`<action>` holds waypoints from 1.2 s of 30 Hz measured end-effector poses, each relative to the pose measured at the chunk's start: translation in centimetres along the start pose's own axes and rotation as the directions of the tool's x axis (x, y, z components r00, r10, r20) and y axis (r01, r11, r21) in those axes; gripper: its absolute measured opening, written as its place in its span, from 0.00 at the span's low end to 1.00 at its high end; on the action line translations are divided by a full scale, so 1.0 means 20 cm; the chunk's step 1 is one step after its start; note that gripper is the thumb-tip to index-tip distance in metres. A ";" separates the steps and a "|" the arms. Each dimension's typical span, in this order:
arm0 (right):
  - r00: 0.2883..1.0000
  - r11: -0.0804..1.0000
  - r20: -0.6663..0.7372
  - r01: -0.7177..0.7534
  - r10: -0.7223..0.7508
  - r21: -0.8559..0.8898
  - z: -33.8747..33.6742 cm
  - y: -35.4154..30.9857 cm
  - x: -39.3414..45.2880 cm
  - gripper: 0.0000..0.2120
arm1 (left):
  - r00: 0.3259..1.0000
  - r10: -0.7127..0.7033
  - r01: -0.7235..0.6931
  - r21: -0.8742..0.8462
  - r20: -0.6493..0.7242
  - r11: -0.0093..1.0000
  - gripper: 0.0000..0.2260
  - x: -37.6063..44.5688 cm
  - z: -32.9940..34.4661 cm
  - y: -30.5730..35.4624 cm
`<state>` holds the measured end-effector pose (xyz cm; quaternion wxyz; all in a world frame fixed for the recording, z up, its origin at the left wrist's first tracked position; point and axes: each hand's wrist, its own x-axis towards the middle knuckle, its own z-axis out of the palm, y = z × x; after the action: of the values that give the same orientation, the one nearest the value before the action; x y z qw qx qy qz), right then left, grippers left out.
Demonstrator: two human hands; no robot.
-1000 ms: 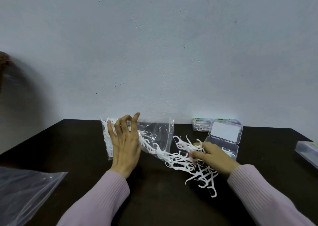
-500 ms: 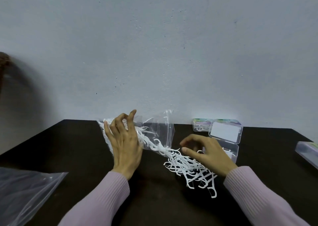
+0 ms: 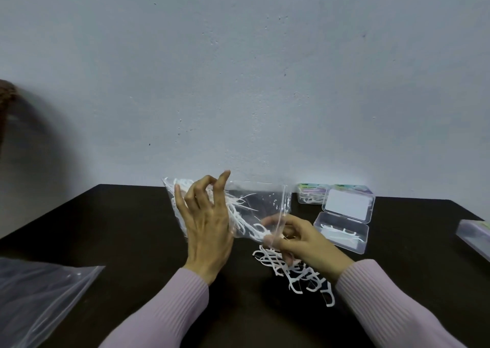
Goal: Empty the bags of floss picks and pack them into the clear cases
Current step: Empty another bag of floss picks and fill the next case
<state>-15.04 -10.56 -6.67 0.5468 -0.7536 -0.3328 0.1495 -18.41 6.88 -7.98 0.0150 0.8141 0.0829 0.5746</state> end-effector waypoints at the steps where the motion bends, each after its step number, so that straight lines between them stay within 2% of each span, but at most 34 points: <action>1: 1.000 1.000 -0.018 0.013 -0.013 -0.028 -0.01 0.01 0.00 0.09 | 1.000 0.007 -0.007 0.002 -0.002 1.000 0.39 0.00 0.00 0.00; 3: 0.999 0.992 -0.036 0.029 -0.034 -0.121 -0.03 0.02 0.00 0.03 | 1.000 0.016 -0.016 0.013 0.002 1.000 0.39 0.01 0.00 -0.01; 5: 0.999 0.980 -0.039 0.030 -0.038 -0.195 -0.05 0.02 0.00 0.04 | 1.000 0.019 -0.019 0.019 0.011 1.000 0.40 0.01 0.00 -0.03; 9: 0.988 0.960 -0.155 -0.015 -0.030 -0.281 -0.10 0.06 0.00 0.03 | 1.000 -0.015 0.014 0.056 0.024 0.998 0.42 0.03 0.01 -0.08; 12: 0.976 0.903 -0.215 -0.072 -0.024 -0.425 -0.12 0.09 0.01 0.04 | 0.998 -0.068 0.068 0.055 0.003 0.996 0.41 0.03 0.02 -0.10; 18: 0.937 0.835 -0.275 0.032 -0.217 -0.549 -0.08 0.04 -0.01 0.02 | 0.991 -0.116 0.116 0.002 0.060 0.993 0.44 0.00 0.03 -0.09; 20: 0.908 0.861 -0.298 0.117 -0.295 -0.496 -0.06 0.01 -0.01 0.04 | 0.991 -0.103 0.105 -0.018 0.087 0.994 0.43 -0.02 0.04 -0.06; 23: 0.896 0.902 -0.289 0.218 -0.336 -0.372 -0.04 -0.02 -0.02 0.06 | 0.991 -0.057 0.062 -0.040 0.117 0.997 0.42 -0.04 0.04 -0.01; 26: 0.839 0.917 -0.405 0.245 -0.363 -0.314 -0.04 -0.04 -0.01 0.12 | 0.989 0.000 0.008 -0.055 0.145 0.998 0.43 -0.06 0.04 0.01; 28: 0.819 0.928 -0.448 0.261 -0.359 -0.266 -0.04 -0.05 -0.02 0.11 | 0.983 0.033 -0.020 -0.075 0.181 0.997 0.45 -0.07 0.04 0.02; 31: 0.879 0.958 -0.380 0.266 -0.288 -0.113 -0.03 -0.05 -0.02 0.08 | 0.970 0.048 -0.027 -0.090 0.239 0.996 0.48 -0.08 0.03 0.02; 33: 0.919 0.965 -0.296 0.242 -0.261 -0.099 -0.02 -0.03 -0.01 0.08 | 0.962 0.057 -0.035 -0.087 0.267 0.996 0.51 -0.08 0.04 0.02; 36: 0.957 0.975 -0.189 0.204 -0.218 -0.090 -0.01 0.01 0.01 0.14 | 0.949 0.091 -0.062 -0.105 0.302 0.992 0.55 -0.08 0.05 0.02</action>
<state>-14.64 -10.58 -6.74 0.5636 -0.7434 -0.3602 0.0031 -17.96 6.32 -9.77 0.0439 0.8944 0.0205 0.4447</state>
